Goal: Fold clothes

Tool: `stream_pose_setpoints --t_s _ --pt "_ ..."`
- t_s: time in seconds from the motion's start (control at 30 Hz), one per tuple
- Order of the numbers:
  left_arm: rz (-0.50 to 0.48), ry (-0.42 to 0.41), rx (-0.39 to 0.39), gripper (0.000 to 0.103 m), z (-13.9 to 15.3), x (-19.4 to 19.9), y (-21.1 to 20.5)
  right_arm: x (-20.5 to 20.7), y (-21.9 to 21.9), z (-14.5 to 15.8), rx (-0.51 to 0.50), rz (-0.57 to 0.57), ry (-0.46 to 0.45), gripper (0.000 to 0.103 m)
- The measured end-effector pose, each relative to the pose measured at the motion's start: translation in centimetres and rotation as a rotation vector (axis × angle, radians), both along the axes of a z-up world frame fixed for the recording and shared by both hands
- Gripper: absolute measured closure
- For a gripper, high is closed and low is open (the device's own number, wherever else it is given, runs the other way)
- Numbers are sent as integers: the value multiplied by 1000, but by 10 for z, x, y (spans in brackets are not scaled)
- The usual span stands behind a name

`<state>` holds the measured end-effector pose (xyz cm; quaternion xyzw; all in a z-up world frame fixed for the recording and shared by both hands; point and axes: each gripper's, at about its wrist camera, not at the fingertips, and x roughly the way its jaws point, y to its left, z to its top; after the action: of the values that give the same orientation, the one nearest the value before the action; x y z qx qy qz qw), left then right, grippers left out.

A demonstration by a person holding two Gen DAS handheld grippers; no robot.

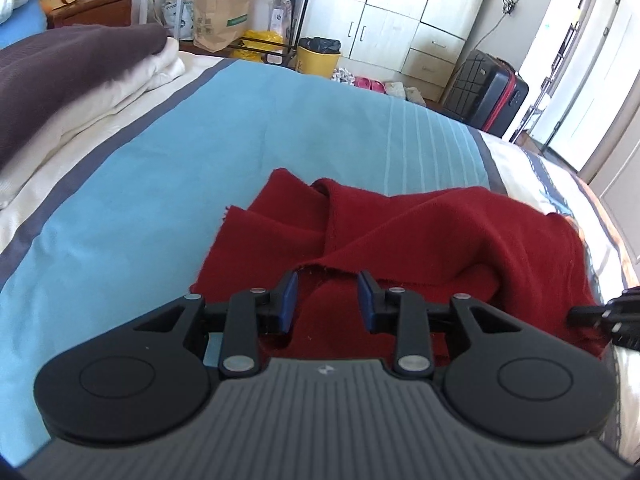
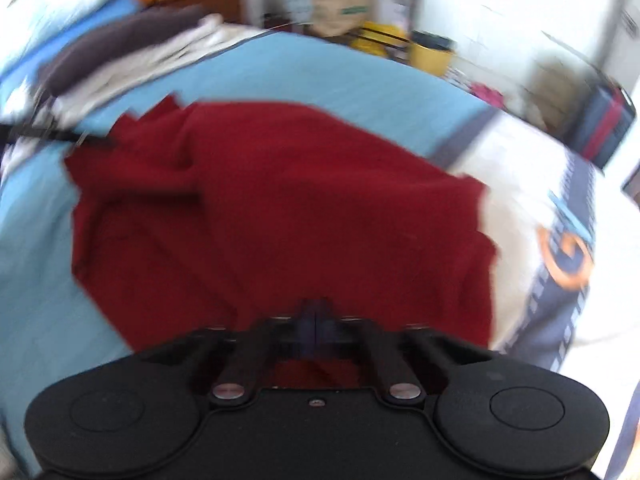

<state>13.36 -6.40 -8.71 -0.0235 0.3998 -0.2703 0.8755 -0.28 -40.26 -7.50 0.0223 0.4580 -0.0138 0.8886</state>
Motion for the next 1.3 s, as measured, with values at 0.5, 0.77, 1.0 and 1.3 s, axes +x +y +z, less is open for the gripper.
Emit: stream_pose_setpoints --t_s 0.5,0.77,1.0,1.3 --pt "-153 126 -126 68 -12 -2 -20 -17 -2 15 164 10 -93 60" --pt "-342 101 -132 103 -5 -34 -30 6 18 3 313 163 -67 60" --pt "-285 -129 4 90 14 -49 -37 4 29 8 101 126 -134 57" --pt "-134 -20 19 83 -7 -13 -26 21 32 -11 -134 188 -99 102"
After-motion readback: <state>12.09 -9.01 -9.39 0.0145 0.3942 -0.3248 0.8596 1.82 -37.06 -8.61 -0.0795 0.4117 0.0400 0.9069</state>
